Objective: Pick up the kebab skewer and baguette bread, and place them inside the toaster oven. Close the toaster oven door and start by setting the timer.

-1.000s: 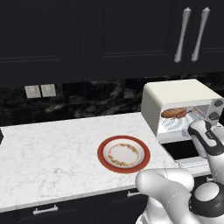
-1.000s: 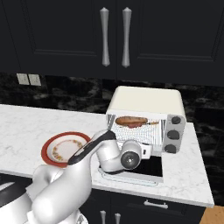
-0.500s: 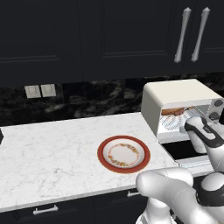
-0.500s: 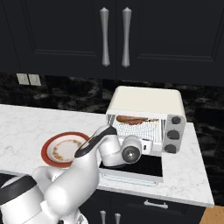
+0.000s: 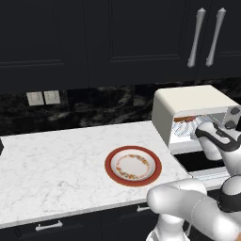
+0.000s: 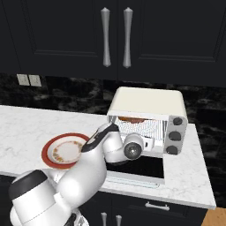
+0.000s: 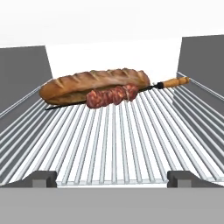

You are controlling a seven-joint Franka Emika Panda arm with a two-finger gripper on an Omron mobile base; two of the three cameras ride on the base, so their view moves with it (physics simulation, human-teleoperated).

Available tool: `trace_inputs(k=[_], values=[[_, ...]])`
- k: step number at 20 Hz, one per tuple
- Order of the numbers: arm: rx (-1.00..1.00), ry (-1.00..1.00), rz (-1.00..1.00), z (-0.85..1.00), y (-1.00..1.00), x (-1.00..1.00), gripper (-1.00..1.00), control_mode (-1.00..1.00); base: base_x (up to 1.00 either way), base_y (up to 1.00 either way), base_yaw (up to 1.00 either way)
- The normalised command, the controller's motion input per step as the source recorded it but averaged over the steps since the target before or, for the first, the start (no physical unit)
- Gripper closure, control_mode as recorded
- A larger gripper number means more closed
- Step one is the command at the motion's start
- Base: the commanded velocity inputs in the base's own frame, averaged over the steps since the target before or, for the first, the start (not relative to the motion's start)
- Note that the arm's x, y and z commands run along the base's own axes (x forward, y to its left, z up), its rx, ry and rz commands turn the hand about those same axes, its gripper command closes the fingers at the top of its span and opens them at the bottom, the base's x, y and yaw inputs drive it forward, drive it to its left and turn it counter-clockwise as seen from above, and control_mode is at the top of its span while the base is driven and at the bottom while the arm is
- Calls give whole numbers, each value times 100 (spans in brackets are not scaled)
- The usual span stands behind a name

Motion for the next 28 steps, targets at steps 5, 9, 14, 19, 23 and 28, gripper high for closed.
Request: trace_inputs(k=[5, 9, 14, 19, 23, 28], values=[[0, 0, 0, 0, 0, 21, -100, -100, 0, 0, 0], [0, 0, 0, 0, 0, 23, -100, -100, 0, 0, 0], [0, 0, 0, 0, 0, 23, -100, -100, 0, 0, 0], [0, 0, 0, 0, 0, 22, -100, -100, 0, 0, 0], [0, 0, 0, 0, 0, 21, -100, -100, 0, 0, 0], [0, 0, 0, 0, 0, 12, -100, -100, 0, 0, 0]])
